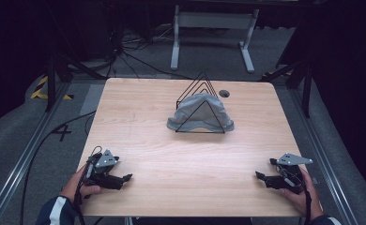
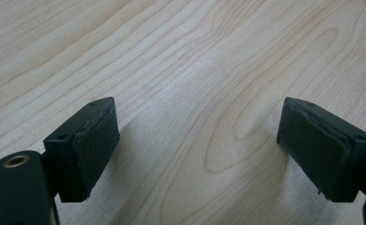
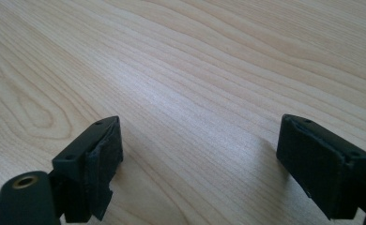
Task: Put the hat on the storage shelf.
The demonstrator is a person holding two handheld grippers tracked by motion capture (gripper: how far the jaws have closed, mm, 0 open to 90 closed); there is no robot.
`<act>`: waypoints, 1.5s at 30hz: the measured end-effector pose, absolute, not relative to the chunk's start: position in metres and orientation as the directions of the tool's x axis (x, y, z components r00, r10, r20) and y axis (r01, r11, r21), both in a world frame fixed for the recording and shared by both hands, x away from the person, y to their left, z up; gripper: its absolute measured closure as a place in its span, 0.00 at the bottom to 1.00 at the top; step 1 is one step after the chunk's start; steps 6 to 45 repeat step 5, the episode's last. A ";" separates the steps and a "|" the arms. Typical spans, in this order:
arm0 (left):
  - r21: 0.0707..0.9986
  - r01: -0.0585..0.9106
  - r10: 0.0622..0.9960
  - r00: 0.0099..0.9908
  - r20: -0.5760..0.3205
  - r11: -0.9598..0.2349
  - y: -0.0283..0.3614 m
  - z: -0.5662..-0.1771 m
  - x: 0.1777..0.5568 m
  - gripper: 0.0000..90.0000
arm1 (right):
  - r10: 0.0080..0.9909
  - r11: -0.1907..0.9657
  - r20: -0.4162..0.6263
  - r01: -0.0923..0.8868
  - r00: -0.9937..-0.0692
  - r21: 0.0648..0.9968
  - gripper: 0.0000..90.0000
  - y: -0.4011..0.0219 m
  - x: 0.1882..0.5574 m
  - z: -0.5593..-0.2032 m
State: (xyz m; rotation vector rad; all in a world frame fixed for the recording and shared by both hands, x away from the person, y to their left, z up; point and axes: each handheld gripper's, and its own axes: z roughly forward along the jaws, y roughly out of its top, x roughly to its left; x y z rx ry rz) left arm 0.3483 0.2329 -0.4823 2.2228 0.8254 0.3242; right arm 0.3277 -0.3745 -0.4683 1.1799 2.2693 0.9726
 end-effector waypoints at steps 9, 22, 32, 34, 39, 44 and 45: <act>0.713 0.463 0.647 0.762 -0.017 -0.527 0.233 -0.482 0.348 0.15 | 0.827 0.400 -0.032 0.546 -0.562 0.736 0.17 -0.374 0.328 -0.468; 0.713 0.463 0.647 0.762 -0.017 -0.527 0.233 -0.482 0.348 0.15 | 0.827 0.400 -0.032 0.546 -0.562 0.736 0.17 -0.374 0.328 -0.468; 0.713 0.463 0.647 0.762 -0.017 -0.527 0.233 -0.482 0.348 0.15 | 0.827 0.400 -0.032 0.546 -0.562 0.736 0.17 -0.374 0.328 -0.468; 0.713 0.463 0.647 0.762 -0.017 -0.527 0.233 -0.482 0.348 0.15 | 0.827 0.400 -0.032 0.546 -0.562 0.736 0.17 -0.374 0.328 -0.468; 0.713 0.463 0.647 0.762 -0.017 -0.527 0.233 -0.482 0.348 0.15 | 0.827 0.400 -0.032 0.546 -0.562 0.736 0.17 -0.374 0.328 -0.468; 0.713 0.463 0.647 0.762 -0.017 -0.527 0.233 -0.482 0.348 0.15 | 0.827 0.400 -0.032 0.546 -0.562 0.736 0.17 -0.374 0.328 -0.468; 0.713 0.463 0.647 0.762 -0.017 -0.527 0.233 -0.482 0.348 0.15 | 0.827 0.400 -0.032 0.546 -0.562 0.736 0.17 -0.374 0.328 -0.468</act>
